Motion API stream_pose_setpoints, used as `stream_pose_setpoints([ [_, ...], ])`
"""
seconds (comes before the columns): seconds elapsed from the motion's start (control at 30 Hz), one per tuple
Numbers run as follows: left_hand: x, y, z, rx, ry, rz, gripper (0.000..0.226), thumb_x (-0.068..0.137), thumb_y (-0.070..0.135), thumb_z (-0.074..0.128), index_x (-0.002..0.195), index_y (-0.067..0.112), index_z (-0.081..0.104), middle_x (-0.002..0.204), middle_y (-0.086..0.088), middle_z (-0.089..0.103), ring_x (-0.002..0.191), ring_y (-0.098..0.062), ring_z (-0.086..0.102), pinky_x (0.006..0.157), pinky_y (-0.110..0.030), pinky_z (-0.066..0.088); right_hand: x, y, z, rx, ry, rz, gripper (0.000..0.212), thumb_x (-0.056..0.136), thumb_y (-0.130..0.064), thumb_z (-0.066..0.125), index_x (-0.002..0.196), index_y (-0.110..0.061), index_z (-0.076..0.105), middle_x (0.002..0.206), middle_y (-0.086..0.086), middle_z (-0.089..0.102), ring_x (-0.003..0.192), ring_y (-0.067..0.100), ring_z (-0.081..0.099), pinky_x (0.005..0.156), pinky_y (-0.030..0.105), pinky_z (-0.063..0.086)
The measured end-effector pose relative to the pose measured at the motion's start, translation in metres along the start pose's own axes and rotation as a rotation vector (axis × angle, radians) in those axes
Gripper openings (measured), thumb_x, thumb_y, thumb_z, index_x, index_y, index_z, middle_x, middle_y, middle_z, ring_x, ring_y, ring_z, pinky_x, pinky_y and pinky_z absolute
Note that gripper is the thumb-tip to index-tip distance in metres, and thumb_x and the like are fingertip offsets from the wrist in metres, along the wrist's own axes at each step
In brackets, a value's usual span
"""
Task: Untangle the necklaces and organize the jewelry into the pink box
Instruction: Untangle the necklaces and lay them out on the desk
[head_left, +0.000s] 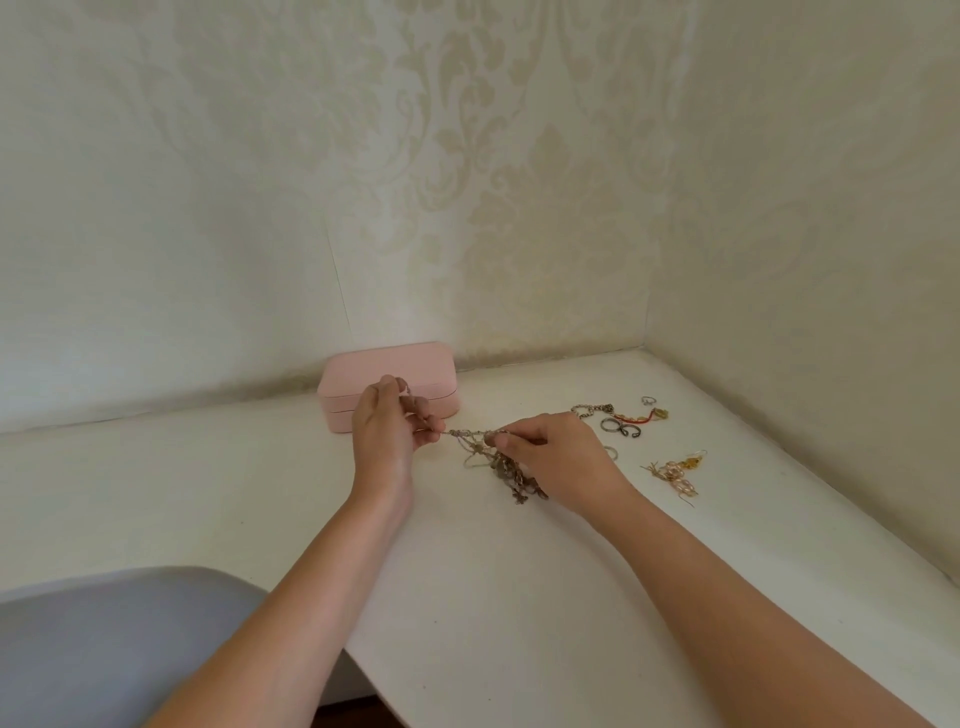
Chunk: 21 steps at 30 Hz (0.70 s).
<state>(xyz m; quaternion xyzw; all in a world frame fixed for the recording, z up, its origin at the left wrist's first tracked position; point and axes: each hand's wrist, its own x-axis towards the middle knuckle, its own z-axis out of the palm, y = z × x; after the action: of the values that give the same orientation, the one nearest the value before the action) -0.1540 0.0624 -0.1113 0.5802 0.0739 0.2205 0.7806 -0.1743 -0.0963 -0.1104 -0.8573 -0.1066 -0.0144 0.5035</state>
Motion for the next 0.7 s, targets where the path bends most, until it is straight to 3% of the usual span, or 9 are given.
stream_pose_setpoints([
  [0.07, 0.001, -0.001, 0.001, 0.042, -0.007, 0.010, 0.026, 0.101, 0.018, 0.034, 0.077, 0.015, 0.044, 0.059, -0.004, 0.046, 0.038, -0.012, 0.046, 0.040, -0.019, 0.036, 0.001, 0.000, 0.000, 0.021, 0.028, 0.010, 0.014, 0.090, -0.026, 0.062, 0.092, -0.022, 0.075, 0.078, -0.011, 0.064, 0.070, 0.001, 0.052, 0.057, 0.011, 0.036],
  [0.13, 0.001, -0.002, 0.001, 0.079, -0.005, 0.015, 0.024, 0.100, 0.017, 0.035, 0.078, 0.015, 0.044, 0.059, -0.002, 0.045, 0.037, -0.011, 0.044, 0.041, -0.020, 0.033, 0.002, 0.002, -0.001, 0.057, 0.094, 0.032, 0.014, 0.087, -0.025, 0.067, 0.097, -0.020, 0.075, 0.096, -0.007, 0.067, 0.087, 0.005, 0.056, 0.061, 0.005, 0.036],
  [0.23, 0.002, -0.003, -0.001, 0.126, -0.008, -0.003, 0.022, 0.099, 0.018, 0.039, 0.077, 0.015, 0.042, 0.059, 0.000, 0.045, 0.039, -0.009, 0.044, 0.041, -0.021, 0.033, 0.002, 0.000, -0.005, 0.289, 0.108, 0.058, 0.005, 0.085, -0.017, 0.068, 0.085, -0.015, 0.073, 0.080, -0.003, 0.069, 0.075, 0.005, 0.061, 0.064, 0.007, 0.044],
  [0.3, 0.002, -0.003, -0.001, 0.176, -0.029, -0.033, 0.022, 0.097, 0.018, 0.042, 0.076, 0.014, 0.042, 0.058, 0.001, 0.045, 0.040, -0.009, 0.044, 0.041, -0.021, 0.033, 0.001, -0.004, -0.006, 0.450, 0.075, 0.069, 0.009, 0.087, -0.014, 0.065, 0.079, -0.011, 0.068, 0.067, -0.001, 0.065, 0.066, 0.010, 0.059, 0.073, 0.015, 0.046],
  [0.37, 0.002, -0.005, -0.001, 0.264, -0.080, -0.087, 0.020, 0.095, 0.016, 0.047, 0.075, 0.014, 0.045, 0.060, 0.000, 0.046, 0.045, -0.011, 0.046, 0.042, -0.022, 0.034, 0.000, -0.005, -0.006, 0.510, 0.041, 0.054, 0.014, 0.088, -0.014, 0.063, 0.075, -0.009, 0.064, 0.055, -0.001, 0.056, 0.059, 0.015, 0.051, 0.070, 0.028, 0.044],
  [0.4, 0.001, -0.008, -0.001, 0.330, -0.116, -0.107, 0.019, 0.093, 0.016, 0.049, 0.074, 0.013, 0.049, 0.061, 0.000, 0.049, 0.050, -0.013, 0.048, 0.043, -0.024, 0.036, 0.000, -0.007, -0.006, 0.504, 0.026, 0.046, 0.015, 0.089, -0.015, 0.063, 0.076, -0.008, 0.064, 0.052, -0.002, 0.051, 0.054, 0.014, 0.047, 0.066, 0.028, 0.043],
  [0.5, -0.002, -0.016, 0.000, 0.610, -0.187, 0.008, 0.019, 0.092, 0.019, 0.054, 0.074, 0.011, 0.057, 0.066, 0.000, 0.061, 0.063, -0.020, 0.057, 0.057, -0.028, 0.048, -0.002, -0.009, -0.006, 0.440, 0.008, 0.049, 0.018, 0.089, -0.019, 0.063, 0.084, -0.002, 0.067, 0.051, -0.002, 0.046, 0.045, 0.008, 0.038, 0.056, 0.019, 0.039],
  [0.6, -0.005, -0.017, 0.001, 0.815, -0.218, 0.160, 0.012, 0.090, 0.021, 0.057, 0.081, 0.016, 0.063, 0.077, 0.005, 0.064, 0.072, -0.009, 0.058, 0.063, -0.014, 0.040, -0.003, -0.010, -0.007, 0.441, -0.002, 0.036, 0.017, 0.091, -0.017, 0.061, 0.084, -0.004, 0.071, 0.054, -0.001, 0.051, 0.045, 0.007, 0.041, 0.051, 0.014, 0.037],
  [0.7, -0.005, -0.013, 0.002, 0.552, -0.386, 0.000, 0.017, 0.089, 0.010, 0.055, 0.083, 0.014, 0.070, 0.086, 0.001, 0.072, 0.087, -0.015, 0.066, 0.082, -0.022, 0.050, -0.002, -0.008, -0.005, 0.445, 0.007, 0.010, 0.019, 0.093, -0.013, 0.057, 0.084, -0.009, 0.073, 0.066, 0.005, 0.060, 0.061, 0.012, 0.050, 0.067, 0.026, 0.046],
])
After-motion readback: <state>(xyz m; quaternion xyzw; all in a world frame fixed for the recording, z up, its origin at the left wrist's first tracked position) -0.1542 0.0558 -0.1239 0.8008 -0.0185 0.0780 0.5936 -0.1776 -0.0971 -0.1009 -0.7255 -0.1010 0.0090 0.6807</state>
